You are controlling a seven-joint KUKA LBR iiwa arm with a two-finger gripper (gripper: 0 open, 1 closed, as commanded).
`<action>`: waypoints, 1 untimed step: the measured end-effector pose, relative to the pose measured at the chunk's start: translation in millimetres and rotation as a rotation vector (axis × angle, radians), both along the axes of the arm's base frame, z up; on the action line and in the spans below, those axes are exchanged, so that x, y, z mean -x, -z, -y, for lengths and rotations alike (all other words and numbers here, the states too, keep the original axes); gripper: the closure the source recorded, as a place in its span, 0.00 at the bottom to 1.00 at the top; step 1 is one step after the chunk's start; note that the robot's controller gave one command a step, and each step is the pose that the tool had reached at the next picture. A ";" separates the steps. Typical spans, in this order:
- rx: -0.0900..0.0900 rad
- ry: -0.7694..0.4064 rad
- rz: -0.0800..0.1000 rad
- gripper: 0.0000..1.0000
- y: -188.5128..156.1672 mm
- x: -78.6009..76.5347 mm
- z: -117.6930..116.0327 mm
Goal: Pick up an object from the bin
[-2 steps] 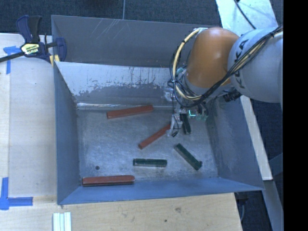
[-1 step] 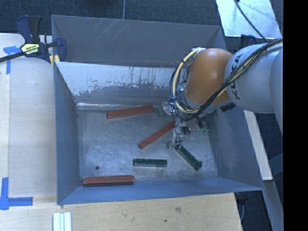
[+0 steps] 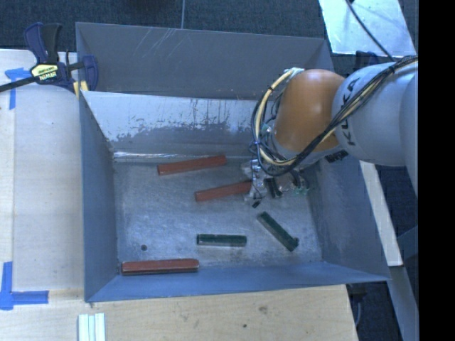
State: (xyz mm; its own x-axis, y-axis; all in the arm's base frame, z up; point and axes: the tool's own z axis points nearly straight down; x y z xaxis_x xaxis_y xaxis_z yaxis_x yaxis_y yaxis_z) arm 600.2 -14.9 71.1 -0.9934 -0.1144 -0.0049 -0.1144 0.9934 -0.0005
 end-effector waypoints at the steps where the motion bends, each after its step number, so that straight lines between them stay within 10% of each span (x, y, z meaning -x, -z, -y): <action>1: 0.003 -0.347 -0.002 1.00 0.5 6.6 53.4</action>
Offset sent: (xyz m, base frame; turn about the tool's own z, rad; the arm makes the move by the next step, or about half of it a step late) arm -0.0074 -0.0506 -0.0011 -0.3513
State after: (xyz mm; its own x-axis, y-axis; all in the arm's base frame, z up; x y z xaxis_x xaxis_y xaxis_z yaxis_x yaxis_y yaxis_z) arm 593.7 -68.3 70.6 -0.8954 -0.4453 -0.0024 -0.4453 0.8954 -0.0033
